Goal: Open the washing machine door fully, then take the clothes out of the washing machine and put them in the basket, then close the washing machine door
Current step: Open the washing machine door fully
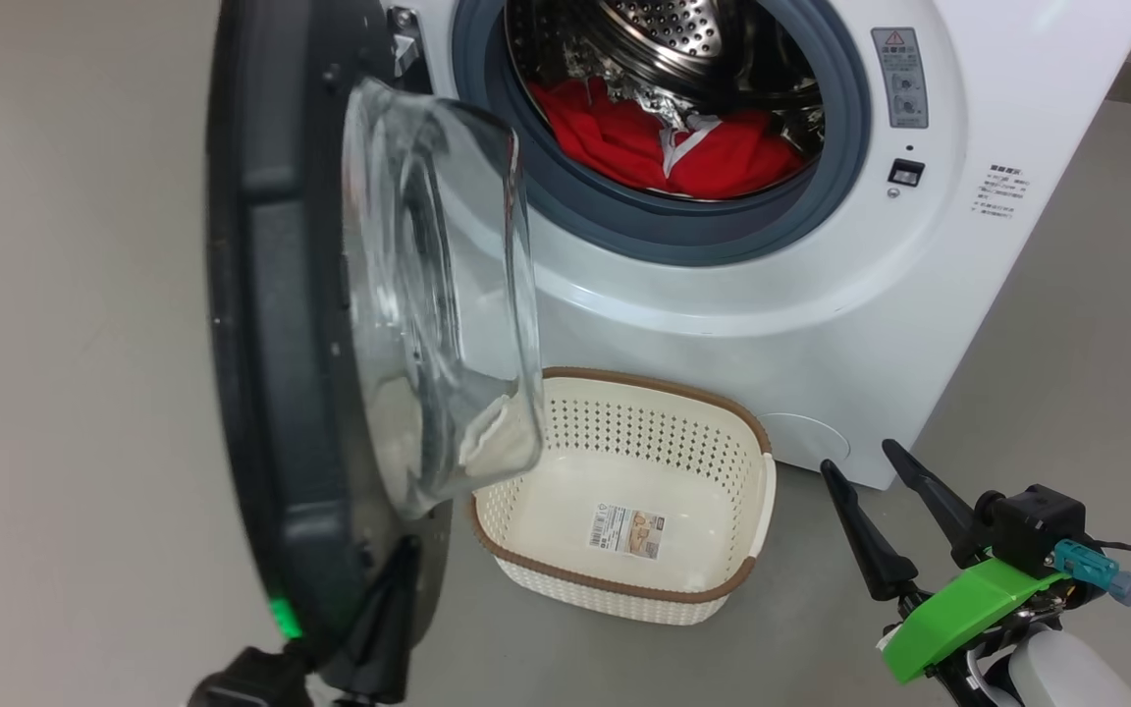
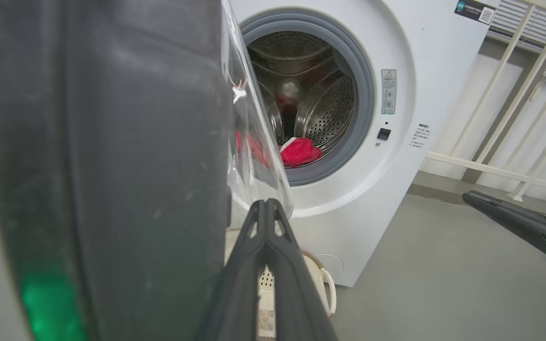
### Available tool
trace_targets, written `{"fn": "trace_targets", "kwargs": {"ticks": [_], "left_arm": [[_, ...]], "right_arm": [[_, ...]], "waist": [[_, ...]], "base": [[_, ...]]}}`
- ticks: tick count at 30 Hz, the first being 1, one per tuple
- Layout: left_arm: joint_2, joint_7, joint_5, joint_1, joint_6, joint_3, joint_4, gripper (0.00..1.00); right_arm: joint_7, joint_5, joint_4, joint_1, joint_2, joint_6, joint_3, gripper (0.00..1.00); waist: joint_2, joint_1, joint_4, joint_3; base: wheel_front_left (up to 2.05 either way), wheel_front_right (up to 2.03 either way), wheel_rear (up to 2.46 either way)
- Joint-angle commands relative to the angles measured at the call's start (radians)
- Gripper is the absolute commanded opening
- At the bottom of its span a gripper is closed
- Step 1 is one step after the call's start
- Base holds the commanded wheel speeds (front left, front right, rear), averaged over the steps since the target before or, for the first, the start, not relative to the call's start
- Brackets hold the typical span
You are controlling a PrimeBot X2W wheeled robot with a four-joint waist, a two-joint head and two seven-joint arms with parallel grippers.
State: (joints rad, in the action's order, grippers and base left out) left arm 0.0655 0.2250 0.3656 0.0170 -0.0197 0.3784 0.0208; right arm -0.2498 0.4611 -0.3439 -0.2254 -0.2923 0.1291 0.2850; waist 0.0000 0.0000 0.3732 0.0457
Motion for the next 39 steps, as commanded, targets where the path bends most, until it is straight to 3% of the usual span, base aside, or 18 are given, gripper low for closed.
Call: {"fn": "trace_targets", "kwargs": {"ticks": [1, 17, 39], "left_arm": [[0.032, -0.002, 0.010, -0.015, 0.030, -0.071, -0.011, 0.00], [0.130, 0.003, 0.049, -0.075, 0.090, -0.236, 0.082, 0.00], [0.233, 0.036, 0.043, -0.324, 0.072, -0.478, 0.403, 0.00]], "right_arm": [[-0.012, -0.016, 0.028, -0.014, -0.005, 0.002, 0.022, 1.00], [-0.012, -0.017, 0.030, -0.042, -0.012, 0.002, 0.054, 1.00], [-0.012, -0.024, 0.024, -0.093, -0.034, 0.002, 0.070, 1.00]], "waist": [[0.0000, 0.0000, 0.006, 0.001], [0.0000, 0.0000, 0.021, 0.041], [0.0000, 0.0000, 0.008, 0.118]], "base": [[0.00, 0.00, 0.00], [0.00, 0.00, 0.00], [0.00, 0.00, 0.00]]}}
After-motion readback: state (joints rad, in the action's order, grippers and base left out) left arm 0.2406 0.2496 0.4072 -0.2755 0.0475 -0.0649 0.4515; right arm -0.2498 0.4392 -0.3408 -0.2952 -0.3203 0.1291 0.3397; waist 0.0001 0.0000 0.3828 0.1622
